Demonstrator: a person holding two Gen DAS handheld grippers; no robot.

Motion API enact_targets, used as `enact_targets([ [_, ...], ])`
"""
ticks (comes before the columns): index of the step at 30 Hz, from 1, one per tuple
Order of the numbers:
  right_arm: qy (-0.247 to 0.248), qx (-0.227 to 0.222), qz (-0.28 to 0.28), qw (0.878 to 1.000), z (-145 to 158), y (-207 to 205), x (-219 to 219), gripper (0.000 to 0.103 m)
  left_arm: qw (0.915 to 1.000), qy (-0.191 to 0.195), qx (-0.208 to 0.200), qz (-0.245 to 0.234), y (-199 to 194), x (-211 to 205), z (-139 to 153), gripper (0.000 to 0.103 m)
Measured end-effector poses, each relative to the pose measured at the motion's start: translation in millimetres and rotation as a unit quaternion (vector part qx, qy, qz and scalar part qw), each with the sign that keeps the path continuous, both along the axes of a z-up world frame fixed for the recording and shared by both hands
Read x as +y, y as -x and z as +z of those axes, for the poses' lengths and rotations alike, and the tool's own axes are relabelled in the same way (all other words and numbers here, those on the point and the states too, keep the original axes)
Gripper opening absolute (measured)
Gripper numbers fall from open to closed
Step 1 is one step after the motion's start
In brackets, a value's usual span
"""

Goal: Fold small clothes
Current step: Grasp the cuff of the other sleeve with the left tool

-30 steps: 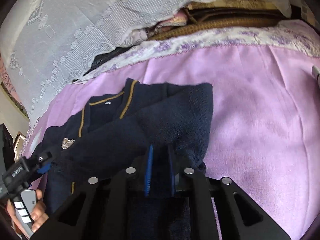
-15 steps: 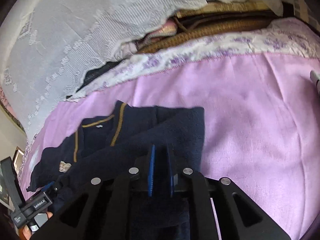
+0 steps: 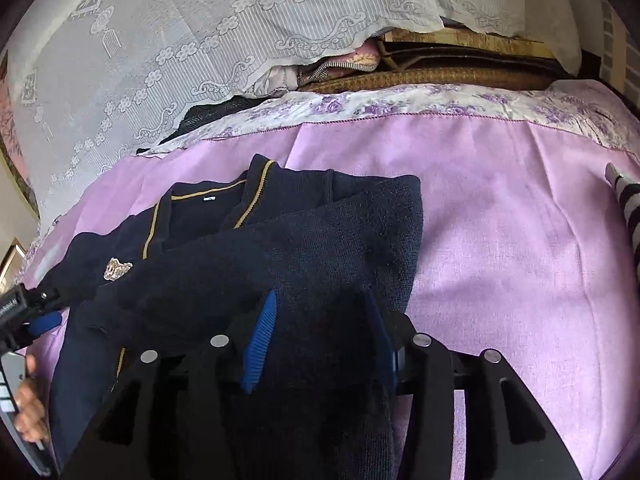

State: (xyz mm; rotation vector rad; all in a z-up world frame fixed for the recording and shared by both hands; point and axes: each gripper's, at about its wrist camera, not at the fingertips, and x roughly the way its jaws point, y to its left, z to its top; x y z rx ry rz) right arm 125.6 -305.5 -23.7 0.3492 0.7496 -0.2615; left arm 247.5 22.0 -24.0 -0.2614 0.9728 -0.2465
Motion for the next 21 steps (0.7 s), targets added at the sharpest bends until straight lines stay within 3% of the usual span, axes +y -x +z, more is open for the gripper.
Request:
enact_targets([
  [2,-0.013,-0.024,-0.009,1.0,4.6,8.9,-6.6,0.048,0.9981,0.05,0.014,0.034,-3.3,37.9,4.6,0.099],
  [5,-0.032,-0.056,-0.024,0.998,12.1,27.2,-14.2,0.048,0.9884,0.126,0.029,0.08,-7.3,98.2,6.9,0.099],
  [7,-0.033,-0.069,-0.023,0.997,14.7,39.1,-12.6,0.048,0.9823,0.141,0.032,0.119,-5.9,135.9,3.5,0.099],
  [11,-0.022,-0.089,-0.016,0.996,15.2,60.9,-3.3,0.048,0.9753,0.128,0.041,0.175,-1.5,194.0,-14.7,0.099],
  [13,-0.033,-0.09,-0.02,0.995,10.6,68.1,-3.1,0.048,0.9642,0.174,0.045,0.195,-2.8,220.4,-25.5,0.098],
  [14,-0.048,-0.085,-0.023,0.995,6.7,68.9,-6.4,0.048,0.9547,0.215,0.04,0.202,-3.6,233.4,-30.5,0.098],
  [16,-0.093,-0.066,-0.035,0.993,-5.3,68.5,-18.2,0.048,0.943,0.254,0.03,0.213,-6.2,247.3,-35.1,0.098],
  [19,-0.161,-0.064,-0.053,0.983,-19.9,69.5,-35.2,0.047,0.9453,0.25,0.014,0.209,-16.1,252.4,-37.2,0.098],
  [21,-0.158,-0.065,-0.054,0.984,-20.0,69.2,-33.4,0.047,0.9464,0.243,0.002,0.212,-20.4,252.1,-34.2,0.098],
])
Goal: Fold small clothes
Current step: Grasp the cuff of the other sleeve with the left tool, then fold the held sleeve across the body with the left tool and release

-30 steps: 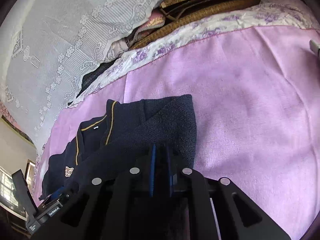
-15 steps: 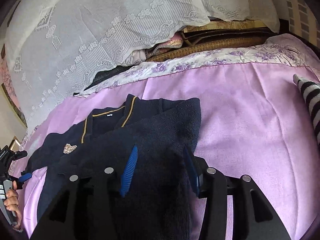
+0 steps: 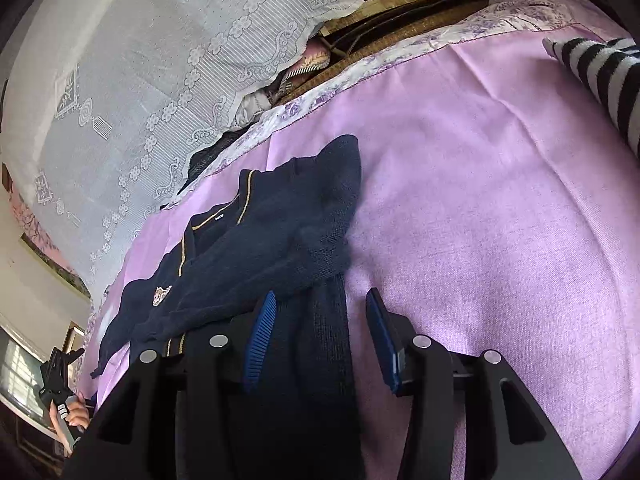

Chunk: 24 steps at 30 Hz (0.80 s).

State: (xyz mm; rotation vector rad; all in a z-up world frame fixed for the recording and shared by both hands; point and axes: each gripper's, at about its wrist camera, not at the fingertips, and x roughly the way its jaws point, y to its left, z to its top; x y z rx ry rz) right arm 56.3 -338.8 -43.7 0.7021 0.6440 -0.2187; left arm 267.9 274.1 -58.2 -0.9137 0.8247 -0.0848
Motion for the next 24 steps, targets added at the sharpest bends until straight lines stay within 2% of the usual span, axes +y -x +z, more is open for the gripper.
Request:
enact_targets([
  [3,0.02,0.008,0.008,1.0,1.0,-3.9,7.8,0.05,0.9995,-0.029,-0.01,0.004,-9.4,0.7,6.1,0.097],
  [4,0.021,0.009,0.01,1.0,0.9,-4.9,8.3,0.051,0.9987,-0.05,-0.011,0.008,-14.0,-0.2,8.2,0.089],
  [5,0.02,0.01,0.01,1.0,0.4,-5.4,8.0,0.051,0.9974,-0.071,-0.008,0.013,-16.1,0.1,9.4,0.073],
  [6,0.019,0.01,0.01,1.0,0.0,-5.8,7.9,0.051,0.9958,-0.089,-0.003,0.017,-19.3,1.5,8.4,0.065],
  [7,0.019,0.01,0.011,1.0,-0.3,-5.3,7.3,0.051,0.995,-0.097,0.001,0.023,-22.4,3.2,6.8,0.05],
  [8,0.02,0.01,0.011,1.0,-0.3,-5.8,7.9,0.051,0.9952,-0.094,0.003,0.028,-21.9,9.3,4.5,0.036],
  [10,0.022,0.012,0.012,1.0,-0.6,-5.8,8.0,0.051,0.9969,-0.07,0.006,0.035,-20.8,19.1,1.5,0.018],
  [11,0.023,0.013,0.013,1.0,-0.6,-6.2,8.2,0.051,0.9982,-0.05,0.003,0.033,-19.9,23.0,0.4,0.012],
  [13,0.026,0.015,0.014,0.999,-0.7,-7.3,8.9,0.051,0.999,-0.03,-0.004,0.034,-14.4,26.3,3.8,0.008],
  [16,0.028,0.016,0.014,0.999,-0.5,-7.5,9.1,0.051,0.996,-0.077,-0.029,0.034,-2.8,13.1,32.3,0.006],
  [20,0.033,0.015,0.012,0.999,2.1,-7.2,10.4,0.051,0.9823,-0.158,-0.1,-0.005,18.2,-31.5,80.3,0.006],
  [24,0.037,-0.004,0.019,0.999,15.5,-6.7,19.9,0.052,0.9639,-0.203,-0.161,-0.061,36.8,-86.7,109.4,0.006],
])
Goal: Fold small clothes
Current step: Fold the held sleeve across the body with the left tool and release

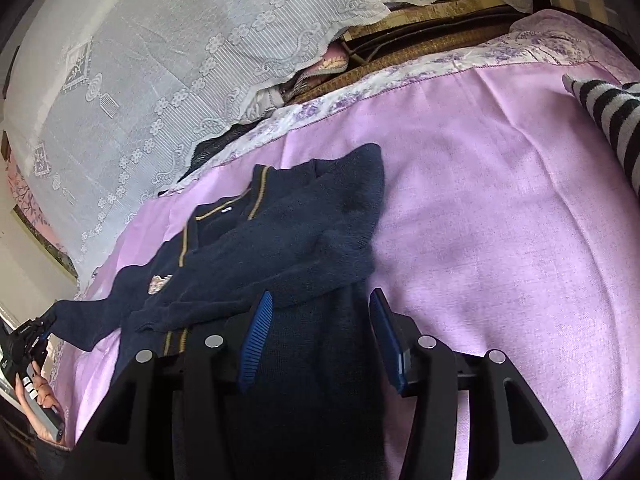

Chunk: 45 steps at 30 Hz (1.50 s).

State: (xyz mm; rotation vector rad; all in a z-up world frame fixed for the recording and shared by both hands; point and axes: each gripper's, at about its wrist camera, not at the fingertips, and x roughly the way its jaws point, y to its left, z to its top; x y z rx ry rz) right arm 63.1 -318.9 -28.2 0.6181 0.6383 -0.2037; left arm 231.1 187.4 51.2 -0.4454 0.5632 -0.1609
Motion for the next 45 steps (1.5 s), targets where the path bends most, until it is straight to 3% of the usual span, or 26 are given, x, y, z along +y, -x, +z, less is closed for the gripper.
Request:
enact_targets([
  [4,-0.05,-0.038,0.061,0.996,23.9,-11.8,28.0,0.052,0.9971,-0.042,-0.033,-0.055,16.7,-57.2,11.3,0.006],
  [7,-0.085,-0.063,0.136,0.985,44.0,-26.7,63.0,0.052,0.9919,-0.064,-0.048,-0.099,30.9,-97.0,10.8,0.006],
  [11,-0.114,-0.086,0.219,0.965,66.2,-41.2,106.9,0.058,0.9799,-0.103,-0.065,-0.158,54.1,-150.2,6.1,0.006],
  [14,-0.13,-0.089,0.251,0.955,72.6,-43.1,124.4,0.058,0.9699,-0.128,-0.068,-0.196,67.7,-184.4,-2.1,0.006],
  [22,-0.195,-0.06,0.226,0.953,58.8,-49.0,102.8,0.062,0.943,-0.197,-0.06,-0.261,94.7,-250.1,-35.2,0.006],
  [28,-0.208,-0.008,0.205,0.957,38.1,-58.6,97.3,0.062,0.9275,-0.24,-0.076,-0.276,111.4,-273.5,-44.3,0.006],
  [34,-0.239,0.007,0.191,0.952,22.4,-63.2,89.8,0.062,0.9122,-0.261,-0.082,-0.305,120.6,-286.7,-51.2,0.006],
  [37,-0.24,0.015,0.18,0.954,14.4,-64.9,84.4,0.039,0.909,-0.265,-0.081,-0.311,121.2,-287.2,-52.8,0.008],
  [38,-0.243,0.017,0.176,0.954,11.9,-65.1,82.6,0.028,0.9102,-0.264,-0.078,-0.309,119.8,-285.7,-52.9,0.009],
  [39,-0.248,0.017,0.173,0.953,9.4,-65.3,80.4,0.025,0.9122,-0.259,-0.076,-0.308,118.3,-282.9,-52.4,0.011],
  [40,-0.251,0.015,0.173,0.952,7.7,-65.5,78.0,0.017,0.9137,-0.254,-0.069,-0.309,116.0,-279.4,-51.9,0.02],
  [41,-0.25,0.013,0.17,0.953,7.8,-65.1,75.7,0.013,0.9148,-0.251,-0.064,-0.31,114.4,-275.5,-51.3,0.036],
  [44,-0.229,0.001,0.163,0.96,14.7,-62.9,67.4,0.012,0.9218,-0.25,-0.079,-0.286,114.6,-259.2,-43.5,0.069],
  [45,-0.218,-0.003,0.16,0.963,18.4,-62.0,64.1,0.012,0.9227,-0.251,-0.086,-0.28,114.8,-254.1,-40.7,0.073],
])
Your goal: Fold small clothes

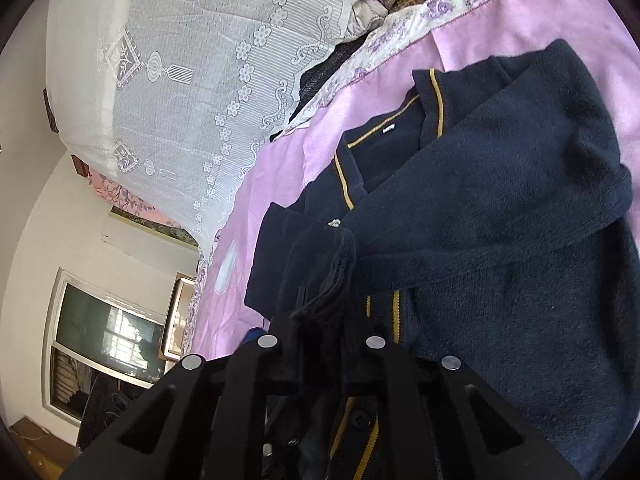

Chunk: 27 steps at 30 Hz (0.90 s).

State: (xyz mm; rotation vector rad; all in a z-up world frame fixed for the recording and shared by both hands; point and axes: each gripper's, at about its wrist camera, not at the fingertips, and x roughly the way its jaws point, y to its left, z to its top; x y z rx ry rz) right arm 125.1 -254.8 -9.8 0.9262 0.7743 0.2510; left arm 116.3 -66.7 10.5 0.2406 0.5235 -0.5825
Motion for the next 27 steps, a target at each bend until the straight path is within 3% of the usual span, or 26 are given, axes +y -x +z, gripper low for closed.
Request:
enact_targets([
  [2,0.032,-0.014,-0.017,0.999,10.4,1.7,-10.1,0.011,0.9995,-0.007,-0.024,0.019,-0.4,9.8,5.1,0.08],
  [5,0.068,-0.038,-0.051,0.996,24.8,5.0,-34.8,0.011,0.994,-0.047,-0.069,0.07,-9.9,24.2,4.4,0.082],
  [7,0.078,-0.046,-0.071,0.993,29.5,5.4,-54.0,0.011,0.9888,-0.073,-0.072,0.108,-27.3,36.1,0.4,0.082],
  [13,0.069,-0.032,-0.103,0.992,19.4,1.0,-99.2,0.011,0.9706,-0.111,0.02,0.213,-84.7,62.1,-28.6,0.082],
  [17,0.089,0.002,-0.099,0.991,-1.5,-6.8,-105.9,0.011,0.963,-0.113,0.088,0.229,-97.9,71.1,-44.9,0.082],
  [20,0.085,0.02,-0.105,0.991,-15.2,-10.2,-109.7,0.011,0.9682,-0.103,0.07,0.217,-90.7,65.9,-36.5,0.082],
  [23,0.069,0.001,-0.099,0.993,-10.3,-9.4,-110.0,0.011,0.9785,-0.086,0.039,0.183,-82.2,47.7,-13.5,0.088],
  [27,0.096,-0.031,-0.082,0.991,6.9,-7.6,-97.1,0.011,0.9788,-0.079,0.028,0.187,-101.2,29.4,0.5,0.091],
])
